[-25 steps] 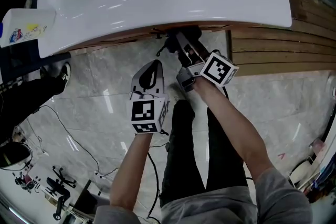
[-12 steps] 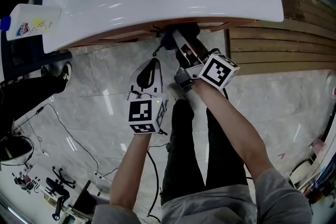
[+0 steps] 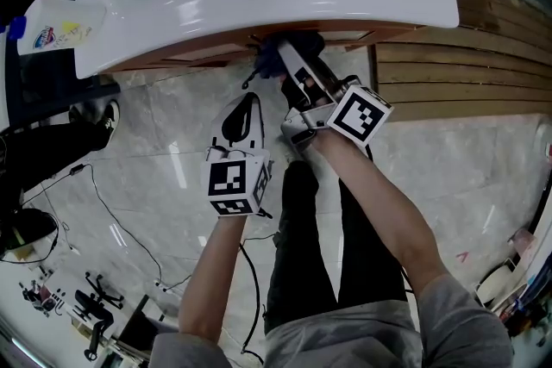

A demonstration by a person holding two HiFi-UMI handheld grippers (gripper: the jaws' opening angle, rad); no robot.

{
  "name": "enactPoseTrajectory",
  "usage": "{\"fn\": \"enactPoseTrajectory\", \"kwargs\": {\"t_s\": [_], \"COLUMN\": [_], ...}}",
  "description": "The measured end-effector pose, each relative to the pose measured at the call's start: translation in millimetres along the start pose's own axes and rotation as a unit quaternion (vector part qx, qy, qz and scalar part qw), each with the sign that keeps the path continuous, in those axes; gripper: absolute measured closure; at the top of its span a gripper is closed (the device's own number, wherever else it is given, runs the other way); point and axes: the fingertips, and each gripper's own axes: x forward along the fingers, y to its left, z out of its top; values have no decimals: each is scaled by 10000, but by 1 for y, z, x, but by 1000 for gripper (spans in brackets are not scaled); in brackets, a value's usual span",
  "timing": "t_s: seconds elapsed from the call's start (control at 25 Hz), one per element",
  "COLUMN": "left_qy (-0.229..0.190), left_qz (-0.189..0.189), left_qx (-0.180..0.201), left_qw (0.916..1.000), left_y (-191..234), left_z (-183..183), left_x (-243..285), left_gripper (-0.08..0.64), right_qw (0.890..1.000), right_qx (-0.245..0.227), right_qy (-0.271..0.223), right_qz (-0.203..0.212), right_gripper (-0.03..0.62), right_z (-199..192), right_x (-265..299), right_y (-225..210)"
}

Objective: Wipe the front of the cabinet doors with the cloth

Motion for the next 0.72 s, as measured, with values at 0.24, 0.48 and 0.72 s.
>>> {"fn": "enactPoseTrajectory", "kwargs": {"t_s": [0.24, 0.48, 0.72], "left_qy": [-54, -130, -301], "left_qz": [27, 145, 275], "left_qx": [0, -167, -136], "left_qw": [10000, 9997, 9991], "left_y": [-2, -6, -25], "left_z": [3, 15, 53], "left_x": [-7, -20, -49], "left_gripper": [552, 552, 552], "right_qw": [9999, 9997, 9977], "right_qx": [139, 35, -322], "right_qy": [21, 246, 557], "right_qz": [24, -52, -232], "right_gripper": [552, 552, 552], "right_z": [-2, -7, 3], "right_x": [-8, -31, -59], "right_y": [2, 10, 38]}}
